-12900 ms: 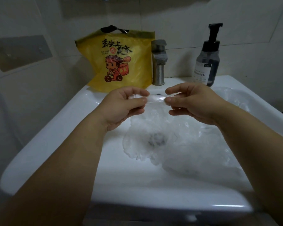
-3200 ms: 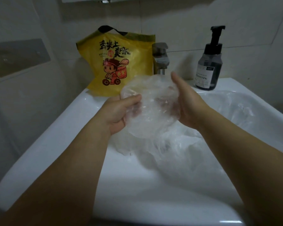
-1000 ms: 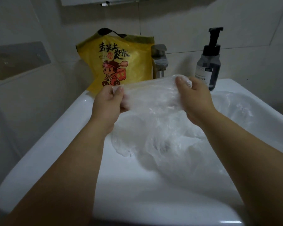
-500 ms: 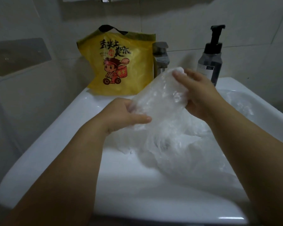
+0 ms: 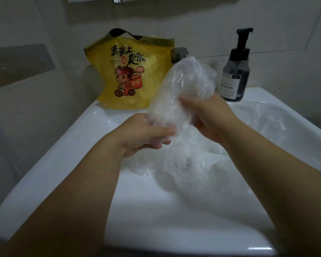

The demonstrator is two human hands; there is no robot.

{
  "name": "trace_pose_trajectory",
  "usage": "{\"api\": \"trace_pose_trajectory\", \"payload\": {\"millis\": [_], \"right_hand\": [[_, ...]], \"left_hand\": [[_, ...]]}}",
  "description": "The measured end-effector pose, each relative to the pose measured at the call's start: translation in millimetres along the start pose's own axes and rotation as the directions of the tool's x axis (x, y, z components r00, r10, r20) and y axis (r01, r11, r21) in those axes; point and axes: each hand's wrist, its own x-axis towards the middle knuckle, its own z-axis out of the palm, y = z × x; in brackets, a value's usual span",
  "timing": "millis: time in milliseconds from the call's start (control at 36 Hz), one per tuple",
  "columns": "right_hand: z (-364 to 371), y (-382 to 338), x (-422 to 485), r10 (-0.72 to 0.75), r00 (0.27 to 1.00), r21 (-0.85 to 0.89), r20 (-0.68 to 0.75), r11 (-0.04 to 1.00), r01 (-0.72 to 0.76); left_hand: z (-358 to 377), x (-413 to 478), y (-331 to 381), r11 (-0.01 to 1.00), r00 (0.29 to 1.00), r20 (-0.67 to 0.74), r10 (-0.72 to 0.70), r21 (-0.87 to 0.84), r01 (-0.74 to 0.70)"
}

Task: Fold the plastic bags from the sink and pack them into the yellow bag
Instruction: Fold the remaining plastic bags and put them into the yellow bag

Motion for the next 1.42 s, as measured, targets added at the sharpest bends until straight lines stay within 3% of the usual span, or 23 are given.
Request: {"api": "trace_pose_trajectory", "payload": {"millis": [56,111,194,250,306,528,611,750,806,889,1028,1194,1333,1417], "right_hand": [[-1.3,-2.9,1.1,0.002,0.996,0.167,0.088,0.986,-0.017],[-3.6,-3.2,1.4,0.095,0.978,0.178,0.184,0.976,-0.129],[-2.1,10.4,-3.1,0.349,0.874,-0.099,0.337,0.937,-0.335],[6.1,21.3,-7.1,0.424,0.831,-0.255,0.361,0.902,-0.349],[13.7,24.5,-7.2,0.387,0.863,-0.233,0.324,0.917,-0.324],[-11.6,-14.0,6.4,0.226,0.959,0.188,0.173,0.948,-0.258],[-19.6,-17.7,4.8,0.222,0.965,0.215,0.141,0.944,-0.249],[-11.6,-7.4,0.1,0.305,0.895,-0.009,0.326,0.947,-0.320],[-4.0,1.6,-0.7,0.344,0.900,-0.168,0.268,0.937,-0.308],[5.0,15.1,-1.4,0.267,0.948,-0.372,0.175,0.909,-0.188],[9.6,12.6,-3.6,0.207,0.962,-0.250,0.178,0.955,-0.160],[8.9,7.7,-7.4,0.295,0.925,-0.364,0.238,0.910,-0.197],[7.1,2.9,-8.3,0.376,0.860,-0.239,0.345,0.921,-0.307],[11.5,12.0,-10.3,0.402,0.840,-0.343,0.365,0.896,-0.281]], "left_hand": [[5.2,1.3,0.9,0.998,0.999,-0.037,0.023,-0.054,-0.025],[8.6,3.1,3.0,0.986,0.995,-0.077,0.057,-0.153,-0.068],[14.0,4.3,3.7,0.970,0.992,-0.061,0.109,-0.211,-0.120],[16.9,4.7,1.0,0.977,0.992,-0.034,0.123,-0.169,-0.127],[18.1,5.6,-1.7,0.988,0.995,-0.026,0.094,-0.119,-0.096],[9.5,6.0,-5.2,0.999,0.999,0.015,-0.030,-0.035,0.031],[9.5,7.5,-7.3,0.998,0.998,0.017,-0.054,-0.028,0.054],[14.4,13.5,-8.2,0.971,0.993,-0.112,-0.036,-0.237,0.009],[13.5,16.6,-8.3,0.960,0.976,-0.216,-0.003,-0.275,-0.058],[11.0,19.6,-9.9,0.958,0.952,-0.305,0.017,-0.269,-0.103],[9.8,21.4,-6.7,0.903,0.975,-0.210,-0.071,-0.430,-0.026],[5.3,15.8,0.9,0.825,0.999,-0.022,-0.045,-0.565,0.025],[4.0,20.2,-1.3,0.810,0.988,-0.153,0.019,-0.577,-0.105],[8.8,18.1,-0.2,0.780,0.976,-0.216,0.031,-0.605,-0.158]]}}
